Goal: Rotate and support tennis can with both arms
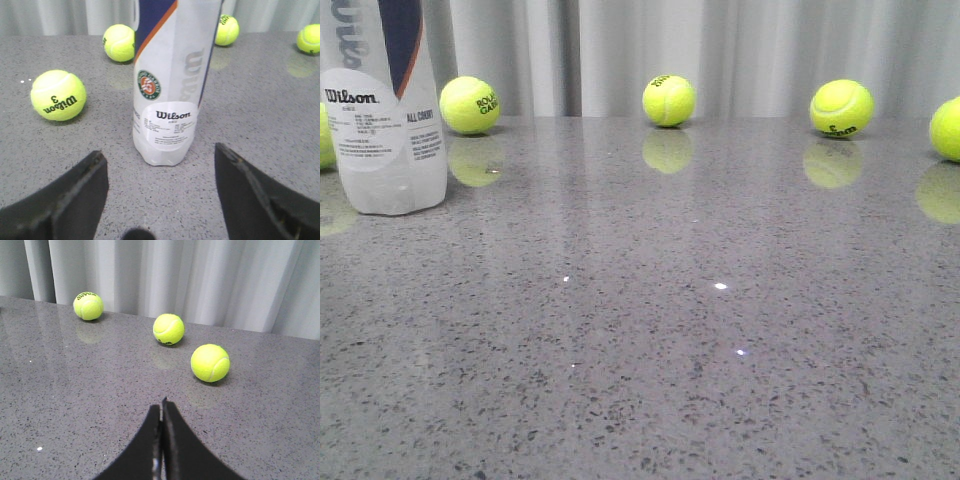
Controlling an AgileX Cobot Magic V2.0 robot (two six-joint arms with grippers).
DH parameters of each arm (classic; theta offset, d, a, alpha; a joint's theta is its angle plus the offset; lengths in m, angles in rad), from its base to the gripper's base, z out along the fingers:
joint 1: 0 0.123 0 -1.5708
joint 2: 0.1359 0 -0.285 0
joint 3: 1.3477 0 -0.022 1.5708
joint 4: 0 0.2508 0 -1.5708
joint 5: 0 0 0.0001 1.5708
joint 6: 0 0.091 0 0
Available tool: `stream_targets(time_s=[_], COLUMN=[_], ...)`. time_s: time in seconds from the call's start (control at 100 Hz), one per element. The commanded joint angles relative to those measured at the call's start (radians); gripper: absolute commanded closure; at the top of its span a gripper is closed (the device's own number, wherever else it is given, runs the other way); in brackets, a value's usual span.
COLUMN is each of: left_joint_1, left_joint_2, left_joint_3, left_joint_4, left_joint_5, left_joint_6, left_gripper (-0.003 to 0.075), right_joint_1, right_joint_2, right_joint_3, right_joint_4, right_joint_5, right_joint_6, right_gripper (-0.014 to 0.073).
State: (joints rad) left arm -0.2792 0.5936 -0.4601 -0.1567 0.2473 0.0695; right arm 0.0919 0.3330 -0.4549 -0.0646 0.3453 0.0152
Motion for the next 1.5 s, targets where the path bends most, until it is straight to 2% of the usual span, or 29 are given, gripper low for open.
stream_targets(time_s=[0.0,0.2,0.25,0.32,0.51,1.49], left_joint_1=[-0.005,-0.005,-0.005,-0.005,-0.005,-0.005], left_joint_2=[-0.004,-0.004,-0.004,-0.004,-0.004,-0.006], left_joint_3=[0.015,0.03,0.03,0.03,0.03,0.032], left_joint_4=[-0.036,-0.051,-0.051,-0.051,-0.051,-0.043], left_joint_5=[-0.168,-0.197,-0.198,-0.203,-0.207,-0.213], left_joint_6=[-0.011,-0.011,-0.011,-0.011,-0.011,-0.011], left_gripper=[0.0281,0.0285,0.0309,0.039,0.0743,0.0741], right_joint_1=[-0.005,-0.005,-0.005,-0.005,-0.005,-0.005], right_joint_2=[0.005,0.005,0.005,0.005,0.005,0.005], right_joint_3=[-0.025,-0.025,-0.025,-0.025,-0.025,-0.025], right_joint_4=[-0.008,-0.008,-0.008,-0.008,-0.008,-0.008], right_joint_5=[-0.088,-0.088,-0.088,-0.088,-0.088,-0.088], right_joint_6=[-0.002,-0.002,-0.002,-0.002,-0.002,-0.002], right_gripper=[0.0659,0.0659,0.0659,0.0659,0.0659,0.0659])
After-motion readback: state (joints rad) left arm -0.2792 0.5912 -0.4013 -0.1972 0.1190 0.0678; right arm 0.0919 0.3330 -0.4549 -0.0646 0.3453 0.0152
